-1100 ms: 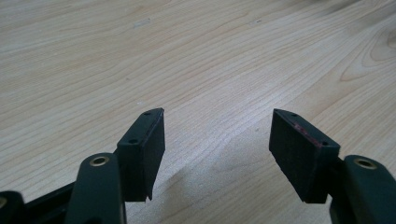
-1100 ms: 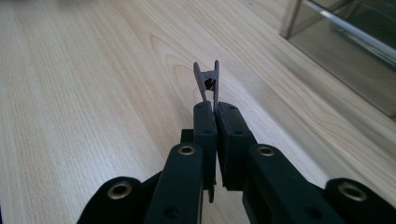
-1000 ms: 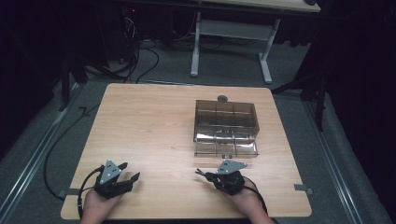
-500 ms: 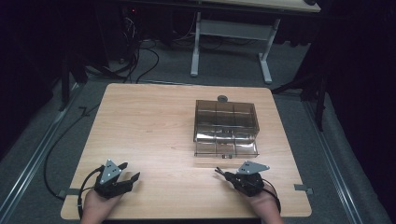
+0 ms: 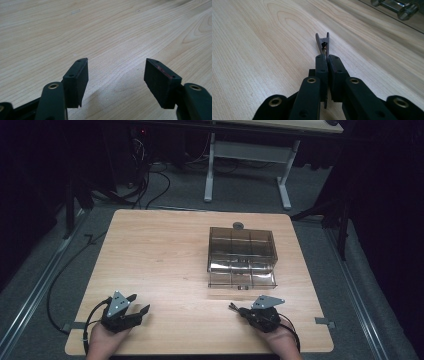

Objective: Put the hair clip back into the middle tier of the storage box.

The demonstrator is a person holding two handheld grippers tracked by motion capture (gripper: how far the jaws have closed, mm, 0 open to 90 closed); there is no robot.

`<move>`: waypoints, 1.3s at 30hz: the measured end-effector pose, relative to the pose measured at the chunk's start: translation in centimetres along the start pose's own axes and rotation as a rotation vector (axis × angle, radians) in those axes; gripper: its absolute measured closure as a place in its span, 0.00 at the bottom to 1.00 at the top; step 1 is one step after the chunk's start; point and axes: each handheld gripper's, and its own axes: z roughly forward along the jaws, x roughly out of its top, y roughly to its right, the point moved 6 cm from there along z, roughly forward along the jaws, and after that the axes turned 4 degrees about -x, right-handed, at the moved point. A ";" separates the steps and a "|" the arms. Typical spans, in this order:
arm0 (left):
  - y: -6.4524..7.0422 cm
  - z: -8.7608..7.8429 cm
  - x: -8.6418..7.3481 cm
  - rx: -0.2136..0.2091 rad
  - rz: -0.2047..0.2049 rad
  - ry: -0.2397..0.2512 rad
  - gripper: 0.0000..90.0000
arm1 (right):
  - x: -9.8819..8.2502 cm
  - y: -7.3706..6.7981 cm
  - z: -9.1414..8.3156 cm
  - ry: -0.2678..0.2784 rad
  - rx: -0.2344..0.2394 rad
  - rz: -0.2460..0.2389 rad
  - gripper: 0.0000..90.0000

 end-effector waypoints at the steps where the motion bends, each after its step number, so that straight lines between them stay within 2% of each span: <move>1: 0.0 0.0 0.0 0.000 0.000 0.000 0.41 | 0.0 0.0 0.0 0.000 0.000 0.002 0.96; 3: 0.0 0.0 0.0 -0.001 -0.001 0.000 0.41 | 0.0 0.0 0.0 -0.002 0.000 0.007 0.96; 6: 0.0 0.0 0.0 -0.001 0.000 -0.001 0.41 | 0.0 -0.1 -0.1 -0.001 0.004 0.003 0.89; 9: 0.0 0.0 0.0 -0.001 0.000 -0.001 0.41 | 0.5 0.0 -0.6 0.036 0.028 0.024 0.87; 11: 0.0 0.0 0.0 -0.002 0.001 -0.005 0.41 | 0.8 0.3 -0.8 0.062 0.028 0.037 0.90; 13: 0.0 0.1 0.0 -0.002 0.001 -0.005 0.41 | 0.9 0.5 -0.8 0.074 0.008 0.040 1.00; 14: 0.0 0.1 0.0 -0.001 0.001 -0.005 0.41 | 1.0 0.6 -0.7 0.076 0.004 0.040 1.00; 18: 0.0 0.1 0.0 -0.002 0.001 -0.005 0.41 | 0.9 0.6 -0.2 0.051 0.005 0.034 1.00; 25: 0.0 0.1 0.0 -0.001 0.002 -0.004 0.41 | 0.9 0.5 -0.1 0.047 -0.001 0.029 1.00; 29: 0.0 0.1 0.0 -0.001 0.003 -0.004 0.41 | 0.7 0.8 0.2 0.025 -0.023 0.029 1.00; 35: 0.0 0.0 0.0 0.000 0.003 -0.003 0.41 | 0.6 1.5 0.0 0.023 -0.033 0.030 1.00; 39: 0.0 0.0 0.0 -0.007 0.004 -0.003 0.41 | 0.3 2.1 -0.3 -0.023 -0.054 0.032 1.00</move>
